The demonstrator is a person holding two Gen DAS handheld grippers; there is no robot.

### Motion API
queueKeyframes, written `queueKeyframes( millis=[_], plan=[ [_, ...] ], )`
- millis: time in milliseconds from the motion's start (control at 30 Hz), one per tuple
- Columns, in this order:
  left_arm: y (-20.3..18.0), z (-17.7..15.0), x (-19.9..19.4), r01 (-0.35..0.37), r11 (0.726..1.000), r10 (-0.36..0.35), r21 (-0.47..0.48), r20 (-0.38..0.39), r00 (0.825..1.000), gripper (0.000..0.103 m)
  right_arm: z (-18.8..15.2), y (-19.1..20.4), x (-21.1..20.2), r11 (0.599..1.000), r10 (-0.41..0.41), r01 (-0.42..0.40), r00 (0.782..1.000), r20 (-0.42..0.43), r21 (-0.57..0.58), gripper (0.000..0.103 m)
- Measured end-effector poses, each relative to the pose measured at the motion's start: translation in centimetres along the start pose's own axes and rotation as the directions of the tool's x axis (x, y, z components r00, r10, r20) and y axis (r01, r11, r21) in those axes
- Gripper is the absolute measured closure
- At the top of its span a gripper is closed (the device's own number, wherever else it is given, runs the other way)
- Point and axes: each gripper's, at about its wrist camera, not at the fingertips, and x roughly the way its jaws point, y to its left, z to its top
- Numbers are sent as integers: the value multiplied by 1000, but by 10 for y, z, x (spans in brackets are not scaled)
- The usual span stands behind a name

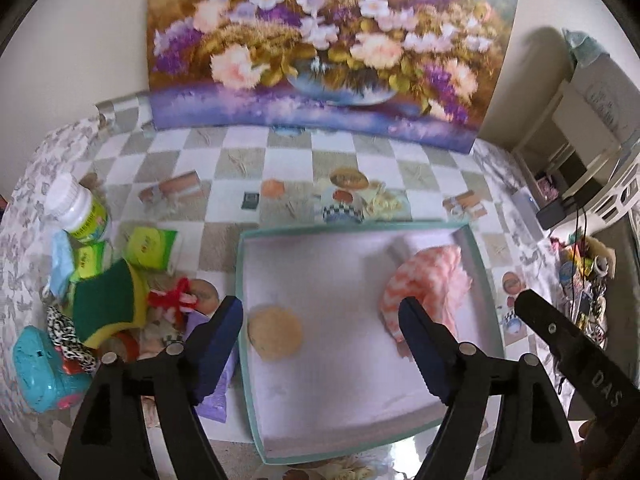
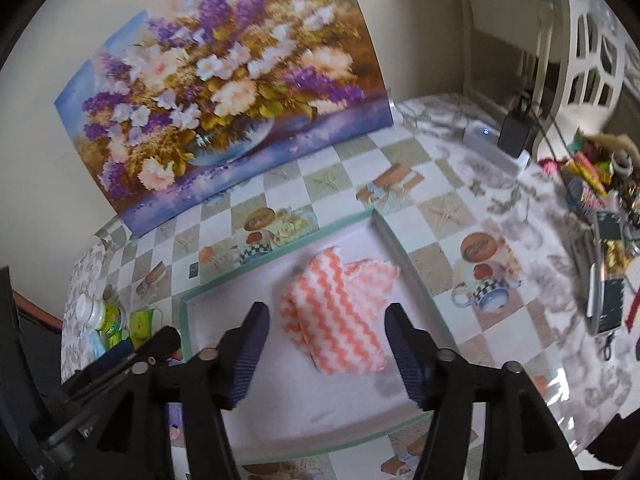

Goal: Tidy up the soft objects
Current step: 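Move the left gripper to the leopard scrunchie while right approaches green sponge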

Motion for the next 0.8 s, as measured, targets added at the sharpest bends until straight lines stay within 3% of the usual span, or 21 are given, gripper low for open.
queueKeyframes(
  millis=[67,233,333,433,533,700,800],
  plan=[
    [5,3,-8,-20,1000,20,-12,18,1000,13,0,4,-8,1000,-15,15,1000,14,-20,33],
    [27,7,-17,-64,997,66,-53,27,997,13,-1,9,-15,998,-38,39,999,31,-44,25],
    [49,8,-18,-133,987,134,-88,4,991,13,-2,11,-11,997,-60,61,998,22,-51,16],
    [82,7,-17,-223,966,224,-131,-9,975,13,-5,14,-4,995,-83,83,997,0,-53,15],
    [122,3,-17,-276,940,277,-202,-25,961,11,-8,24,3,994,-83,82,996,-11,-75,0],
    [185,-9,-30,-279,900,287,-335,-27,958,6,-15,57,10,991,-34,31,999,-20,-129,0],
    [218,-15,-43,-302,868,322,-393,-16,947,6,-22,81,16,986,-12,6,999,-34,-169,0]
  ],
)
